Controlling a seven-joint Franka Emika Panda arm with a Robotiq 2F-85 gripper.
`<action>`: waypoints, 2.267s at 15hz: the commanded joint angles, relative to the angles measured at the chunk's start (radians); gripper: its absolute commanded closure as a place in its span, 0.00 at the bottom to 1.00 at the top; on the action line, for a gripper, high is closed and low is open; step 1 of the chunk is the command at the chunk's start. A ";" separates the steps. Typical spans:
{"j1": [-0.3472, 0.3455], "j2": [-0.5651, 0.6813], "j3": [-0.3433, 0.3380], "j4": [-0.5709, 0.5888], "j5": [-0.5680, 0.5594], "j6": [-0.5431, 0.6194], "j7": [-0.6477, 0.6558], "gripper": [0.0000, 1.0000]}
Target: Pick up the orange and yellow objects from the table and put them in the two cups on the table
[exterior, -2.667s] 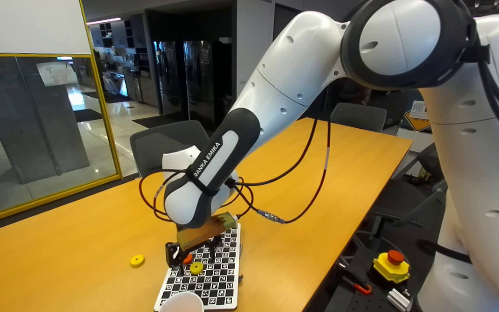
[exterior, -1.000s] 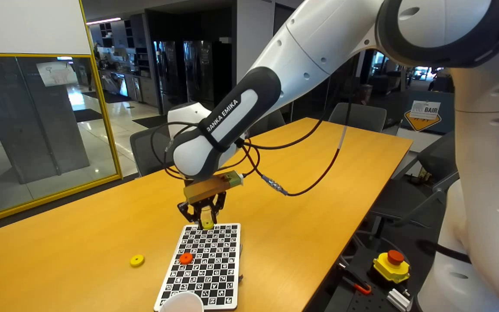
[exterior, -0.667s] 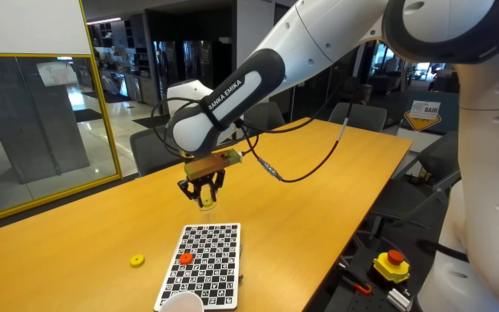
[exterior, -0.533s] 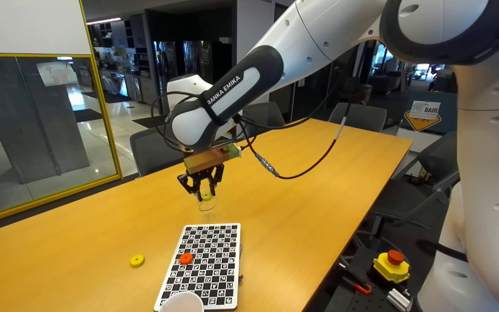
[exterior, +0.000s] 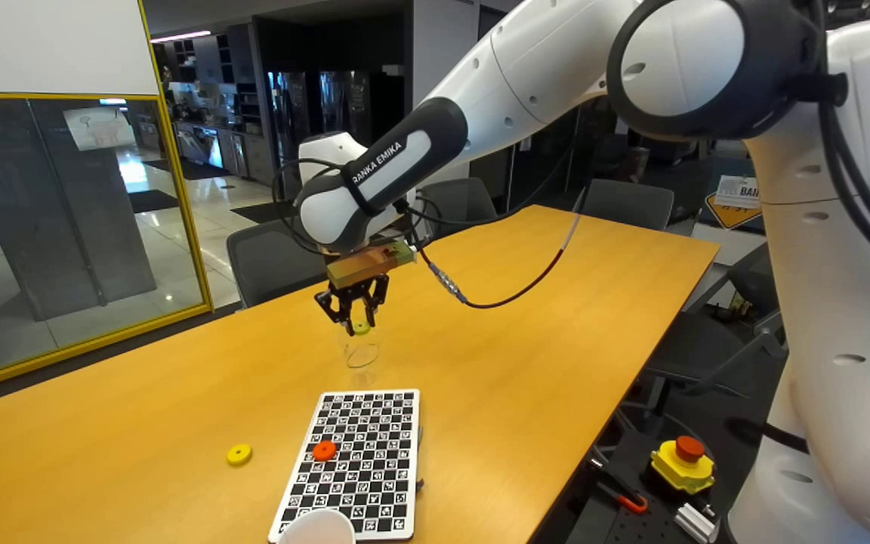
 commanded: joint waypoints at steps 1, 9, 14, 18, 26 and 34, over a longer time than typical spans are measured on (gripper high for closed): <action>-0.026 0.094 -0.005 0.127 0.022 -0.042 -0.070 0.77; -0.062 0.179 0.005 0.226 0.053 -0.075 -0.154 0.32; -0.061 0.154 0.016 0.212 0.093 -0.109 -0.199 0.00; -0.040 0.101 0.029 0.164 0.082 -0.100 -0.224 0.00; 0.029 0.011 0.114 0.005 0.164 -0.075 -0.180 0.00; 0.095 0.039 0.130 -0.147 0.254 0.107 -0.036 0.00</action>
